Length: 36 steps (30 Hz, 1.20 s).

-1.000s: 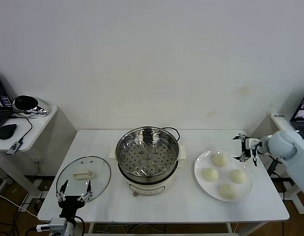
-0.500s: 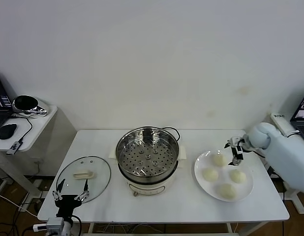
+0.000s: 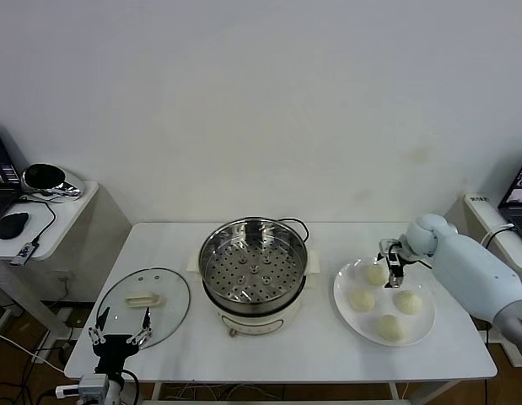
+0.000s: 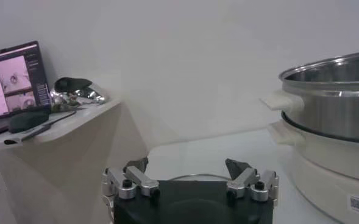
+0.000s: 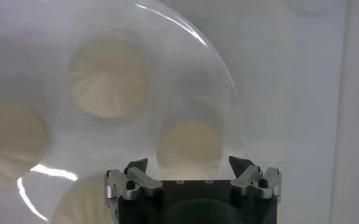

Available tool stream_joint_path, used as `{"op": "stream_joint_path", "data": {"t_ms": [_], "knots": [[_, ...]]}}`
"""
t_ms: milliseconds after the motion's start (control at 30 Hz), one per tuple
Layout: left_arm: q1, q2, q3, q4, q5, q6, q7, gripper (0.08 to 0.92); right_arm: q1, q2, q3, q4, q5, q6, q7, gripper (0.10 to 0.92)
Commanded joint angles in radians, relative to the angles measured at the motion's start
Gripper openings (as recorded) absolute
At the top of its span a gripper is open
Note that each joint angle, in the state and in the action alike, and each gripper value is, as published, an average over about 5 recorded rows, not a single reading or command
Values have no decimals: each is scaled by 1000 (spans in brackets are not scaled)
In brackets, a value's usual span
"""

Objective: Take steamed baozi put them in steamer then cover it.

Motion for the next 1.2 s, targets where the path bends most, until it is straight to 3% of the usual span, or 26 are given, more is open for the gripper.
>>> {"op": "stream_joint_path", "data": {"t_ms": [33,300,567,767,1067,1200], "knots": [[-1,-1,1,1,4,-2,0,823,5,28,2,-39,-18,5,6,814],[1,-3,2,1,7,-9,0,823,5,37,7,-42,-22,10,18,738],[1,-3,3,-1,8,-9,1,823,7,42,5,-37,-29,12,17,575],[4,-1,3,-2,7,-9,2,823,34,-14,-42,42,22,1,-10,562],[7,6,7,-10,3,-6,5,823,222,-213,-228,352,267,-52,-54,576],[5,13,9,-12,-3,-5,6,823,379,-258,-326,416,364,-31,-55,579]]}}
